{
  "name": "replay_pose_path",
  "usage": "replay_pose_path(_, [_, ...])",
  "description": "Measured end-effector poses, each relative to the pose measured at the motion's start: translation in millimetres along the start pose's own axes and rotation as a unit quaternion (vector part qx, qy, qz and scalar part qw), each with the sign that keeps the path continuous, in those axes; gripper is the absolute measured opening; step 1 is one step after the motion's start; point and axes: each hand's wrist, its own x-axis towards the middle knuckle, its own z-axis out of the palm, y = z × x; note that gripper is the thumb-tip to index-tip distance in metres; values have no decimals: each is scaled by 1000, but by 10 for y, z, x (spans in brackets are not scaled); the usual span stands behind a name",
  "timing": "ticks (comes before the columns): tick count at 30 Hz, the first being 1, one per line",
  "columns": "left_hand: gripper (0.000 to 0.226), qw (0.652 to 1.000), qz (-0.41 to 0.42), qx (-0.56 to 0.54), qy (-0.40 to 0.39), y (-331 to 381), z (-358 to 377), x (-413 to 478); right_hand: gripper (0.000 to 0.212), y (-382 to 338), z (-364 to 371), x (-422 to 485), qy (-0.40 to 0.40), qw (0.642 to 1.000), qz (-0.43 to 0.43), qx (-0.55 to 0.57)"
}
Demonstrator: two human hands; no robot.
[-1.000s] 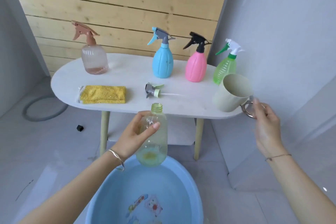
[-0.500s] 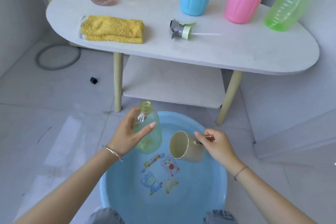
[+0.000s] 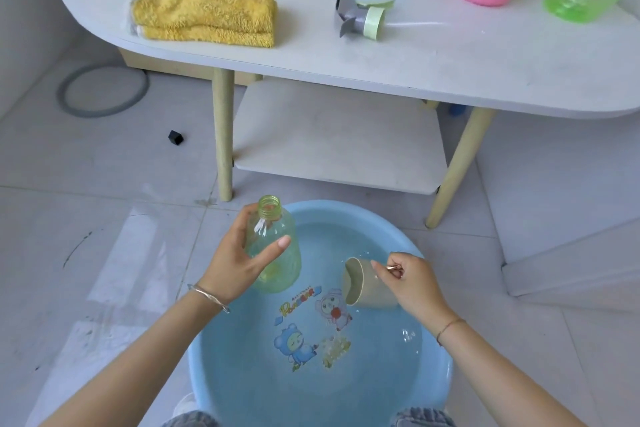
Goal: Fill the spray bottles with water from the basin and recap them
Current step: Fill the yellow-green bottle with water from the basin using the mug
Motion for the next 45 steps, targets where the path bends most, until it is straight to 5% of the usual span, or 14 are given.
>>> replay_pose_path(10, [67, 1000, 0, -27, 12, 12, 2, -20, 54, -98, 257, -42, -26, 1000, -7, -3])
replay_pose_path(19, [59, 999, 1, -22, 29, -15, -111, -30, 48, -187, 96, -132, 27, 955, 152, 253])
replay_pose_path(29, [52, 999, 10, 49, -8, -92, -71, -24, 61, -533, -383, -245, 75, 896, 112, 423])
replay_pose_path(37, [67, 994, 26, 78, -74, -100, 72, -10, 65, -773, -634, -222, 77, 900, 69, 422])
replay_pose_path(45, [73, 982, 18, 154, -110, -140, 180, -49, 96, -930, -682, -237, 122, 916, 53, 378])
